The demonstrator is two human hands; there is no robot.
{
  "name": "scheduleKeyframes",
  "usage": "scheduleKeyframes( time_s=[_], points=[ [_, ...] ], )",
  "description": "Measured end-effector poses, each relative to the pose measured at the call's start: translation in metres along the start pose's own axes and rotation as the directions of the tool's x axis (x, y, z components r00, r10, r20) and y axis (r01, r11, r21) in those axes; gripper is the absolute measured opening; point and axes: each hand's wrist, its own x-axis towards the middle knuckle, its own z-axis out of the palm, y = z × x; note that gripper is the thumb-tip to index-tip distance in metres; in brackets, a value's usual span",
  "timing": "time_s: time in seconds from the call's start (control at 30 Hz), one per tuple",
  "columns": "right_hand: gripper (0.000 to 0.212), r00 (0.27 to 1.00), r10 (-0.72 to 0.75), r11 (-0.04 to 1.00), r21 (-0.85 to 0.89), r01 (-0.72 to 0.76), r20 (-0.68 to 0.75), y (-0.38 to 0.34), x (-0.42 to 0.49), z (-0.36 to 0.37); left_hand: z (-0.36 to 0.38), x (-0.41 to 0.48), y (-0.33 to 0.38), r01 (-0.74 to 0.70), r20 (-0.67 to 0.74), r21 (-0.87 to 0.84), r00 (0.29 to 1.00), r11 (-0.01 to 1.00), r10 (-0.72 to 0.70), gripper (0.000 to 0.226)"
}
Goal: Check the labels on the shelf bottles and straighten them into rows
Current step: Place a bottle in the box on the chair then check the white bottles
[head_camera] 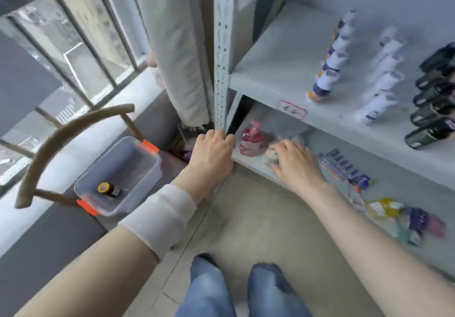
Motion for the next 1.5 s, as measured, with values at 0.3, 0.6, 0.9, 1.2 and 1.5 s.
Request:
scheduleKeyframes(
  time_s=[0.3,0.6,0.9,1.2,1.5],
  points=[
    [0.039,0.898,0.405,0.914,0.085,-0.396,-0.174,0.256,-0.194,-0.061,-0.031,0.038,0.333,-0.388,0.020,0.026,0.922,0.921,0.388,0.041],
    [0.043,0.735,0.628,0.773,0.094,-0.628,-0.255,0.436,-0.325,-0.093,-0.035,0.067,0.592,-0.692,0.035,0.047,0.722,0.721,0.691,0.042],
    [0.041,0.653,0.725,0.671,0.010,-0.742,-0.217,0.591,-0.362,-0.125,-0.030,0.131,0.751,-0.777,-0.005,0.039,0.628,0.628,0.778,0.040],
    [0.046,0.562,0.809,0.573,0.019,-0.819,-0.173,0.715,-0.408,-0.145,-0.018,0.171,0.877,-0.840,0.023,-0.017,0.541,0.542,0.840,0.044],
    [0.047,0.713,0.694,0.715,-0.029,-0.699,-0.098,0.817,-0.414,-0.133,0.015,0.185,0.953,-0.722,-0.025,-0.154,0.685,0.674,0.728,0.049]
  ],
)
